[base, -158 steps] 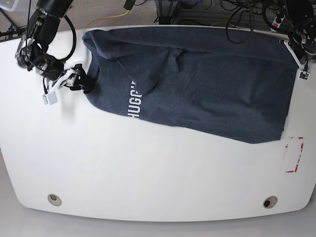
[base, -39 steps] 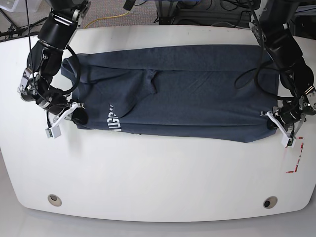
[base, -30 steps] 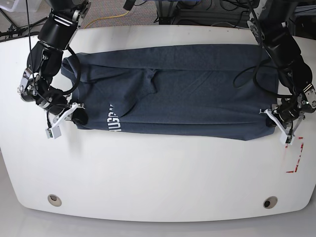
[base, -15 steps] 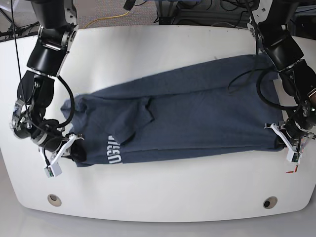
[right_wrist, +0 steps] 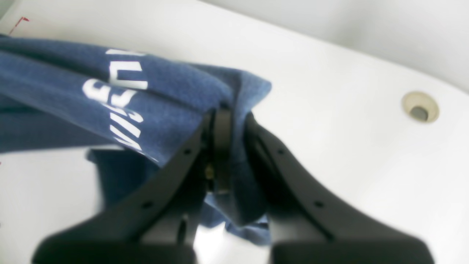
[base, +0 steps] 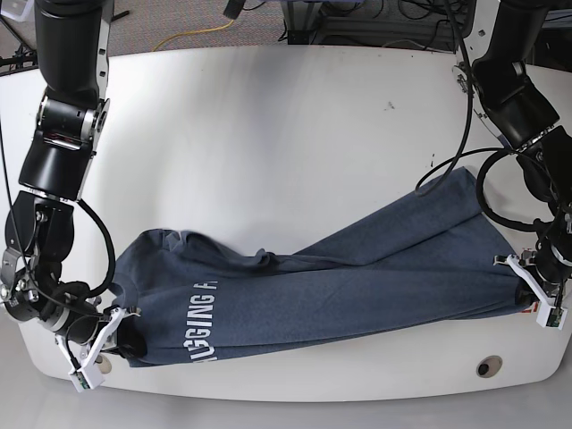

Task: Fold the T-shirt properly
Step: 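Lift the T-shirt with both grippers, swing it and lay it down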

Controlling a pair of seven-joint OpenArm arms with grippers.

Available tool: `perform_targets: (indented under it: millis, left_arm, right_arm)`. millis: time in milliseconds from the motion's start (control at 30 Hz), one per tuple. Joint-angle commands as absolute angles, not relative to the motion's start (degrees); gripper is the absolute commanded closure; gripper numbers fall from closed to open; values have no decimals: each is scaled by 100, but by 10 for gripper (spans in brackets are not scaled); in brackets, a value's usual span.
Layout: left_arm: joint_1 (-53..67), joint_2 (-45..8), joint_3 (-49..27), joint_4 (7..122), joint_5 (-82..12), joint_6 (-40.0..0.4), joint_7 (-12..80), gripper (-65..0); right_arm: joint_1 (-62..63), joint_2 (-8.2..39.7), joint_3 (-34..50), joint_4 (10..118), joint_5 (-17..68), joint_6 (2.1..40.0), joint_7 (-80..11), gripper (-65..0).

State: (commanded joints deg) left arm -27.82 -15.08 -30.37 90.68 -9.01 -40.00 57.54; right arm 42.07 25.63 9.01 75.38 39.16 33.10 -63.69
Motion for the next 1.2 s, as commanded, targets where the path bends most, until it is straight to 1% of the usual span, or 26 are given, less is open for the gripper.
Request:
perform_targets:
  millis: [100, 233, 333, 433, 600, 700, 800, 867, 900, 1033, 1133, 1200]
  left_arm:
    - [-2800, -1499, -3240, 9244, -901, -4000, 5763, 0]
    - [-3020, -1499, -3213, 9297, -901, -4000, 5824, 0]
    - [-3354, -1499, -3222, 9297, -892, -4000, 6035, 0]
    - [-3776, -1516, -3231, 9297, -875, -4000, 6141, 0]
    - [-4620, -1798, -3222, 9297, -875, -4000, 6369, 0]
    - [-5288, -1956, -3204, 9288, -866, -3837, 6527, 0]
    - [-5930, -2237, -3178, 9235, -884, -3811, 6527, 0]
    - [-6193, -2299, -3134, 9226, -884, -3811, 6536, 0]
    - [-6325, -2316, -3029, 9226, -884, -3811, 6545, 0]
    - [-6413, -2501, -2747, 9297, -910, -3829, 6554, 0]
    - [-6378, -2554, -2774, 9244, -910, -3899, 6554, 0]
    - [-6026, -2554, -2782, 9279, -901, -4000, 6554, 0]
  right_arm:
    - [4189, 2563, 901, 7538, 3916, 3310, -6369, 0]
    - [4259, 2571, 901, 7530, 3908, 3310, -6360, 0]
    - [4637, 2589, 760, 7459, 3873, 3310, -6360, 0]
    - [5235, 2598, 488, 7284, 3556, 3319, -6360, 0]
    - [6246, 2589, 92, 7240, 3284, 3319, -6360, 0]
    - [6853, 2589, -251, 7240, 3204, 3319, -6360, 0]
    - [7480, 2598, -558, 7240, 3231, 3319, -6404, 0]
    - [7480, 2668, -646, 7257, 3240, 3336, -6413, 0]
    - [7480, 2747, -699, 7275, 3248, 3415, -6413, 0]
    - [7480, 2774, -725, 7284, 3248, 3741, -6545, 0]
    - [7480, 2782, -716, 7284, 3248, 3899, -6624, 0]
    - [7480, 2791, -514, 7327, 3257, 4000, -6651, 0]
